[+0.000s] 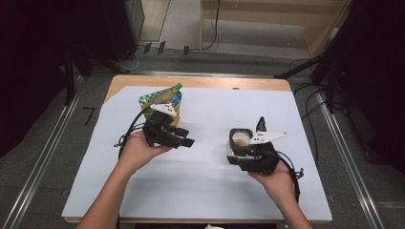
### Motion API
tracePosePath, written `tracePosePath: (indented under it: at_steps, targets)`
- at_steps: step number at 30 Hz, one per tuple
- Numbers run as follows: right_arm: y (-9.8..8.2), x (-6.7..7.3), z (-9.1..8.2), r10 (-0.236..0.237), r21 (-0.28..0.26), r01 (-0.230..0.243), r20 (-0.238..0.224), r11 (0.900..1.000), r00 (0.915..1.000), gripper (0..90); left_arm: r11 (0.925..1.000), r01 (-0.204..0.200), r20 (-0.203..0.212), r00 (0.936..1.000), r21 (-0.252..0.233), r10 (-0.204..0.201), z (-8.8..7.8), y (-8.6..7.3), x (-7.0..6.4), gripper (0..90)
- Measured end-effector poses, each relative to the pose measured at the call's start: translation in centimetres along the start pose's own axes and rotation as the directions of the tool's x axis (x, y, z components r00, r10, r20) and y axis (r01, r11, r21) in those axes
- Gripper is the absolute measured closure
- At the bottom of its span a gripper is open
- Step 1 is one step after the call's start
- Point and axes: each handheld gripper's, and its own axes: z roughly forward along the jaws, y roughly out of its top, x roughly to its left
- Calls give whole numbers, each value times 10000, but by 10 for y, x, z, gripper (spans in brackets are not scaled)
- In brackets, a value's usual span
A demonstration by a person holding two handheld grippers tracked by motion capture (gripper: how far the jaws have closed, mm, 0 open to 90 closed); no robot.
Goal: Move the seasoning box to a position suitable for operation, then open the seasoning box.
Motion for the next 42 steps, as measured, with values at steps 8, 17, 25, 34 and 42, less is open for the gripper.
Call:
tracePosePath:
  at_steps: [8,17,25,34,42]
  targets:
    - [-6,8,22,-286,357,299,-368,9989,9989,566,9985,525,-353,9980,-148,-530,-19,-15,12,503]
    - [-6,12,40,-422,724,464,-594,9963,9973,553,9933,1098,-561,9922,-357,-1117,-40,-30,25,507]
    - [-5,10,44,-399,880,450,-591,9951,9975,553,9872,1500,-940,9835,-542,-1546,-58,-39,33,505]
    - [-4,9,47,-451,969,507,-597,9940,9972,555,9789,1897,-1090,9743,-766,-1973,-71,-50,45,502]
    - [-5,9,49,-494,1053,552,-576,9929,9971,554,9650,2368,-1435,9571,-1128,-2516,-84,-59,62,503]
